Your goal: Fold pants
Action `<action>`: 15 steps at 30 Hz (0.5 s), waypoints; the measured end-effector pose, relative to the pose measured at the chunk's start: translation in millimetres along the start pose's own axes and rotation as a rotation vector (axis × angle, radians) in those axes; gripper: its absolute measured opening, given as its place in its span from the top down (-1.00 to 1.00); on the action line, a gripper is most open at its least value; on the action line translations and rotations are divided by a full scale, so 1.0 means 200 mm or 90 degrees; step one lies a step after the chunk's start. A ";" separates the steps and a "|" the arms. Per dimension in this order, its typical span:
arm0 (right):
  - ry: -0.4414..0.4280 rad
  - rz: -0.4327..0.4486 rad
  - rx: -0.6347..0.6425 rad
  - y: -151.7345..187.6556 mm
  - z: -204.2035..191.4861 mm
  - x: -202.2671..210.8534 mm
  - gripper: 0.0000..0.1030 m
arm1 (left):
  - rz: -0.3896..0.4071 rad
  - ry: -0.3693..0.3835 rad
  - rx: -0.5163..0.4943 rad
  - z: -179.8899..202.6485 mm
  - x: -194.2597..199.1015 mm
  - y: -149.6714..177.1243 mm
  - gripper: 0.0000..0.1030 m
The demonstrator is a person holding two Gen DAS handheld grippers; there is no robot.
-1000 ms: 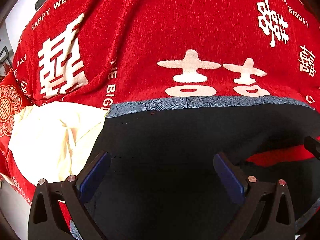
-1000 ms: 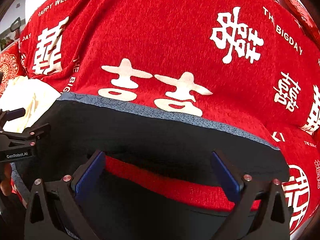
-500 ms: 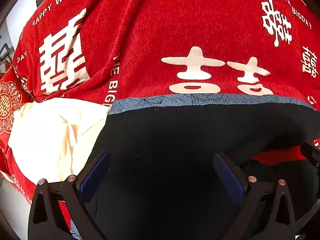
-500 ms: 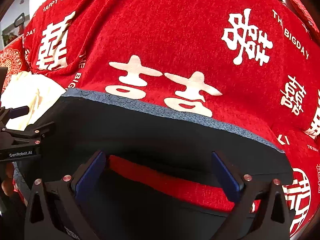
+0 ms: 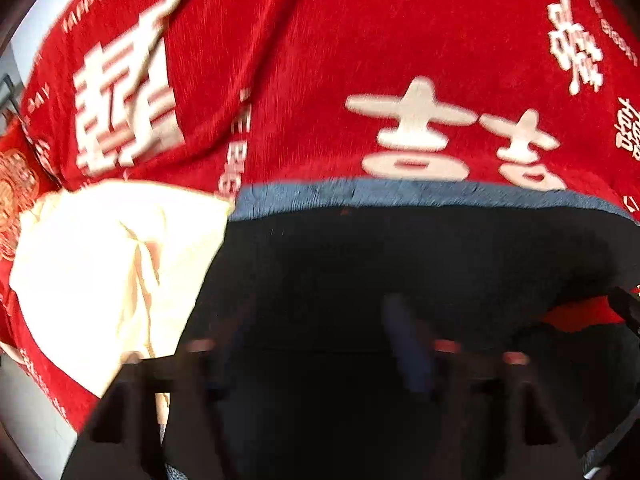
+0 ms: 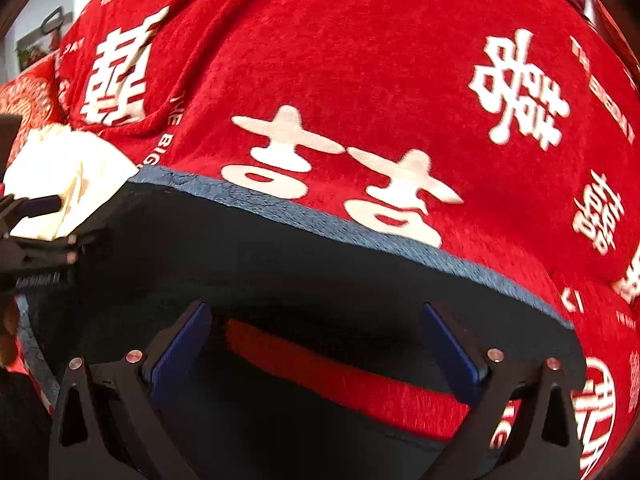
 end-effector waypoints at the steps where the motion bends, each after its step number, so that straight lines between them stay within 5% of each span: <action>1: -0.008 0.000 0.012 -0.01 -0.01 -0.02 -1.00 | -0.015 0.007 0.003 -0.02 -0.04 0.00 -0.13; 8: -0.122 -0.039 0.163 -0.17 -0.19 -0.27 -1.00 | -0.030 0.021 -0.005 -0.15 -0.15 -0.01 -0.14; 9: -0.141 -0.051 0.193 -0.20 -0.23 -0.33 -1.00 | -0.033 0.023 -0.004 -0.16 -0.16 -0.01 -0.22; 11: -0.165 -0.071 0.233 -0.25 -0.28 -0.44 -1.00 | -0.032 0.019 -0.007 -0.17 -0.19 0.00 -0.73; 15: -0.217 -0.106 0.264 -0.38 -0.37 -0.66 -1.00 | -0.014 0.029 -0.024 -0.16 -0.21 0.00 -0.83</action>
Point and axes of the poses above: each gripper's, at about its wrist camera, not at the fingertips, and x roughly against the way its jaws point, z to its right, y to its underside, the point moved 7 cm from there along -x, roughly the way its jaws point, and after that the axes turned 4 degrees about -y, right-handed, at the moved point
